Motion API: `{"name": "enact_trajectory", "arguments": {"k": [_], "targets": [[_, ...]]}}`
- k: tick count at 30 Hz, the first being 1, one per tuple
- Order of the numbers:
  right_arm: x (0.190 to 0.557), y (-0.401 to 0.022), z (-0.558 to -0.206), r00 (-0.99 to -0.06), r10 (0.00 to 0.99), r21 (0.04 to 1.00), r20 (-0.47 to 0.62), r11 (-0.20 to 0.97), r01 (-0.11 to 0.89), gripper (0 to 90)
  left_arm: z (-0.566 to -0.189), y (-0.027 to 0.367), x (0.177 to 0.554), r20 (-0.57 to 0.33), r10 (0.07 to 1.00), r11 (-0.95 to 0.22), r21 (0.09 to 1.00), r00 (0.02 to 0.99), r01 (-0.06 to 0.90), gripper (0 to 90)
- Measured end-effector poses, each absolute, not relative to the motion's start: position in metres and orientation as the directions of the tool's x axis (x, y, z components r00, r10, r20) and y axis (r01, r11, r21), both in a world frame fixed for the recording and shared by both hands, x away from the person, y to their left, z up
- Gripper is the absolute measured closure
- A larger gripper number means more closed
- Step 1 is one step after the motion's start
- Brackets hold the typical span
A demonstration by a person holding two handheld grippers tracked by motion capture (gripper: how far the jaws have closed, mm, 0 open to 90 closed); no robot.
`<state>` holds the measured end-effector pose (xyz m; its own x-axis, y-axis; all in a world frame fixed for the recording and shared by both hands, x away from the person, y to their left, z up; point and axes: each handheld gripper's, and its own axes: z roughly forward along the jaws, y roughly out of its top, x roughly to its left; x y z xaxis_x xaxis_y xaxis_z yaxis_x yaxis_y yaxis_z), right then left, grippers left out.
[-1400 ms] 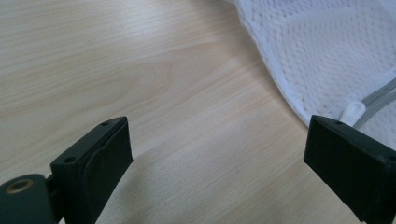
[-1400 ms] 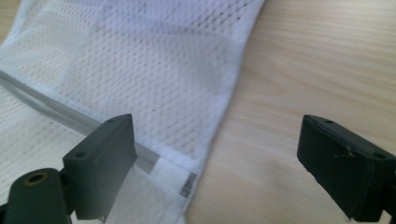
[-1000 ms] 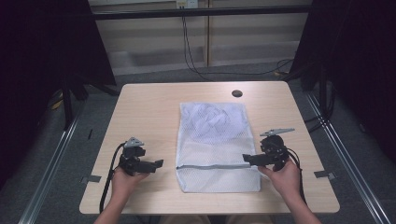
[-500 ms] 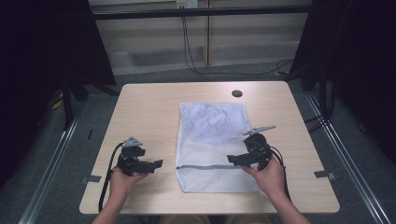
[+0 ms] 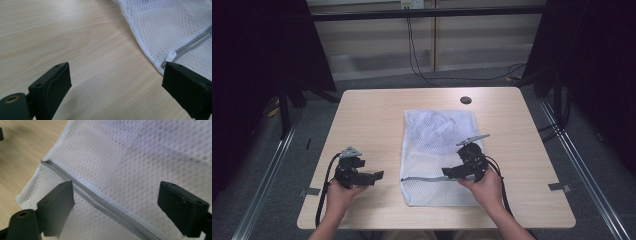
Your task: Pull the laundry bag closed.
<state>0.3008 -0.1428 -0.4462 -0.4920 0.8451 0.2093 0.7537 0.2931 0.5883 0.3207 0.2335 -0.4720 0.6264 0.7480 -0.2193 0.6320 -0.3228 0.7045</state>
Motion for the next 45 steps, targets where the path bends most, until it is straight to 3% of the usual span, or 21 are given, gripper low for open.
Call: {"name": "enact_trajectory", "arguments": {"k": [35, 45], "targets": [[0.313, -0.079, -0.455, -0.516, 0.793, 0.541, 0.323, 0.293, 0.789, 18.9, -0.471, 0.236, 0.321, -0.248, 0.73, -0.317, 0.703, 0.637, 0.637, 11.0], [0.316, -0.071, -0.458, -0.517, 0.777, 0.535, 0.359, 0.283, 0.796, 24.1, -0.471, 0.235, 0.321, -0.247, 0.727, -0.325, 0.698, 0.64, 0.639, 11.4]]}}
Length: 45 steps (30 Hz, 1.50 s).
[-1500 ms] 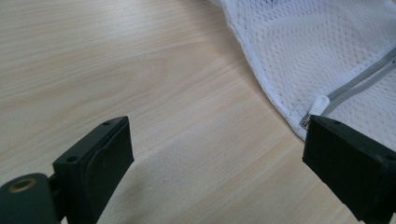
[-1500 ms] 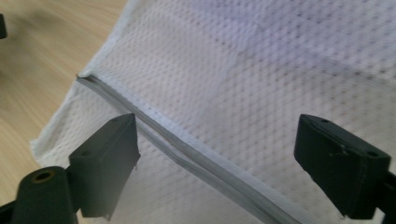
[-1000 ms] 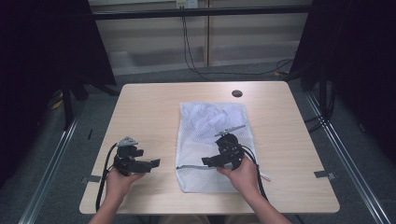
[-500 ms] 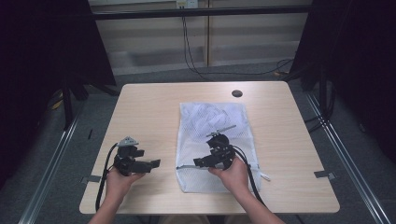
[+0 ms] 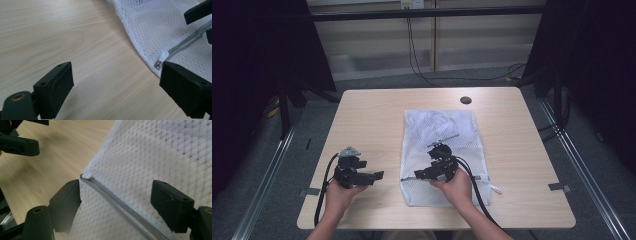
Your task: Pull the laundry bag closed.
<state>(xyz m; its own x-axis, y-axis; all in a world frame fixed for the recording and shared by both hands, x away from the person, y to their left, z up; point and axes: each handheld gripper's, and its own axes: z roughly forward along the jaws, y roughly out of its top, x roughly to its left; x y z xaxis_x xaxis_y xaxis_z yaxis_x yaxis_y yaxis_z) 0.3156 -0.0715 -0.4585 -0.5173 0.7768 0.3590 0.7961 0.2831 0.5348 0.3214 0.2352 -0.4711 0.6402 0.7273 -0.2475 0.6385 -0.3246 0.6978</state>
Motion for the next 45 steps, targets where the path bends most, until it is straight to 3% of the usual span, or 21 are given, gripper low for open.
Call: {"name": "enact_trajectory", "arguments": {"k": [12, 19, 37, 45], "targets": [[0.32, -0.066, -0.462, -0.514, 0.771, 0.532, 0.376, 0.275, 0.801, 26.7, -0.47, 0.236, 0.321, -0.243, 0.724, -0.328, 0.702, 0.646, 0.632, 11.5], [0.321, -0.063, -0.463, -0.519, 0.748, 0.534, 0.413, 0.263, 0.804, 39.1, -0.47, 0.236, 0.322, -0.238, 0.727, -0.33, 0.702, 0.644, 0.631, 11.6], [0.322, -0.047, -0.47, -0.555, 0.714, 0.517, 0.426, 0.311, 0.797, 54.3, -0.472, 0.233, 0.322, -0.248, 0.723, -0.327, 0.699, 0.644, 0.636, 12.4], [0.324, -0.041, -0.47, -0.568, 0.716, 0.528, 0.406, 0.323, 0.785, 53.5, -0.472, 0.234, 0.322, -0.245, 0.719, -0.337, 0.695, 0.65, 0.635, 12.8]]}}
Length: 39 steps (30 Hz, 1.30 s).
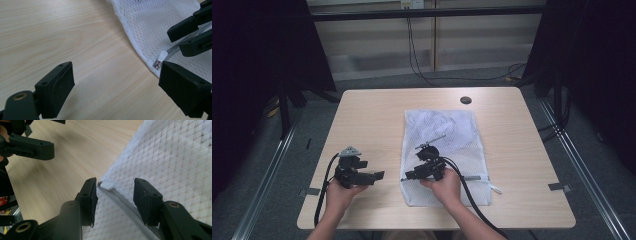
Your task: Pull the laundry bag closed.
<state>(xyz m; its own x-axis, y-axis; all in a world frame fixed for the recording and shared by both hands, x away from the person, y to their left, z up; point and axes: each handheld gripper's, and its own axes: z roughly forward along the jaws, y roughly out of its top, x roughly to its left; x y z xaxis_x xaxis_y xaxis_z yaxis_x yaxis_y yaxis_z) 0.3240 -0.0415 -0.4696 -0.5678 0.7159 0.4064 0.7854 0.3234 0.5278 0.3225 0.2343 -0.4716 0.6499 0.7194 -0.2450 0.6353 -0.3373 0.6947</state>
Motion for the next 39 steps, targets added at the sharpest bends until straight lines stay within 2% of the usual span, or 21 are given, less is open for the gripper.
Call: {"name": "enact_trajectory", "arguments": {"k": [3, 13, 39], "targets": [[0.325, -0.04, -0.469, -0.56, 0.721, 0.525, 0.409, 0.316, 0.79, 53.7, -0.472, 0.234, 0.323, -0.246, 0.719, -0.337, 0.694, 0.65, 0.636, 13.0], [0.33, -0.036, -0.472, -0.535, 0.704, 0.489, 0.468, 0.298, 0.82, 65.8, -0.471, 0.236, 0.323, -0.248, 0.722, -0.331, 0.696, 0.646, 0.637, 13.0], [0.333, -0.027, -0.478, -0.519, 0.689, 0.451, 0.505, 0.302, 0.84, 71.7, -0.471, 0.236, 0.323, -0.252, 0.72, -0.334, 0.69, 0.646, 0.642, 13.3]]}}
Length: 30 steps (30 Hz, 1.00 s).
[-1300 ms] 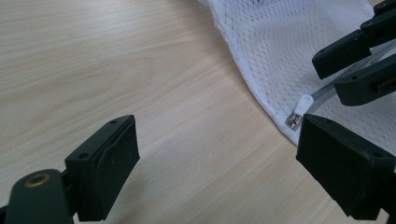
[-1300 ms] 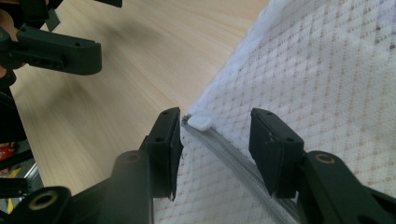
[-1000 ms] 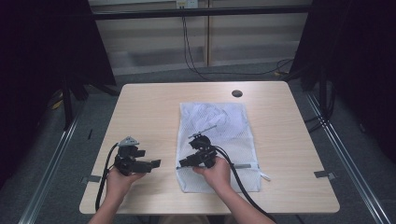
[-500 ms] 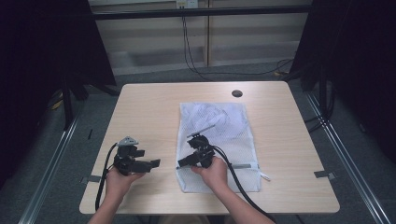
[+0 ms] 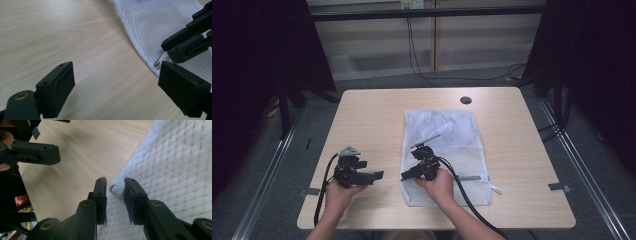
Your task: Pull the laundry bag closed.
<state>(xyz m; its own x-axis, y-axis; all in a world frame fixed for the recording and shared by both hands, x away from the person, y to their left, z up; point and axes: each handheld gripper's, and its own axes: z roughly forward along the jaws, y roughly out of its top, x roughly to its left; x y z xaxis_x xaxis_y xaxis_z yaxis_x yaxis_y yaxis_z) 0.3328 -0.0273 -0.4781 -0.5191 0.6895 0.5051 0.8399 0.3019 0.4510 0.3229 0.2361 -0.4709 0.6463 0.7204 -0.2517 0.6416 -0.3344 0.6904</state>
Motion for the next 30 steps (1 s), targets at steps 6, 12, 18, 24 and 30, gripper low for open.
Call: {"name": "enact_trajectory", "arguments": {"k": [6, 12, 18, 24, 30], "targets": [[0.334, -0.026, -0.48, -0.514, 0.691, 0.443, 0.508, 0.302, 0.844, 72.9, -0.471, 0.235, 0.323, -0.256, 0.726, -0.324, 0.691, 0.638, 0.646, 13.3], [0.336, -0.024, -0.483, -0.503, 0.687, 0.427, 0.525, 0.298, 0.853, 76.5, -0.472, 0.235, 0.323, -0.252, 0.723, -0.333, 0.689, 0.643, 0.644, 13.2], [0.337, -0.022, -0.487, -0.507, 0.688, 0.427, 0.519, 0.306, 0.851, 79.1, -0.472, 0.235, 0.323, -0.253, 0.723, -0.334, 0.687, 0.643, 0.646, 13.3], [0.336, -0.019, -0.489, -0.514, 0.689, 0.424, 0.511, 0.317, 0.848, 82.0, -0.472, 0.235, 0.323, -0.257, 0.726, -0.326, 0.688, 0.638, 0.648, 13.3], [0.335, -0.02, -0.487, -0.511, 0.684, 0.423, 0.52, 0.313, 0.85, 84.5, -0.473, 0.233, 0.323, -0.264, 0.712, -0.336, 0.686, 0.65, 0.646, 13.4]]}}
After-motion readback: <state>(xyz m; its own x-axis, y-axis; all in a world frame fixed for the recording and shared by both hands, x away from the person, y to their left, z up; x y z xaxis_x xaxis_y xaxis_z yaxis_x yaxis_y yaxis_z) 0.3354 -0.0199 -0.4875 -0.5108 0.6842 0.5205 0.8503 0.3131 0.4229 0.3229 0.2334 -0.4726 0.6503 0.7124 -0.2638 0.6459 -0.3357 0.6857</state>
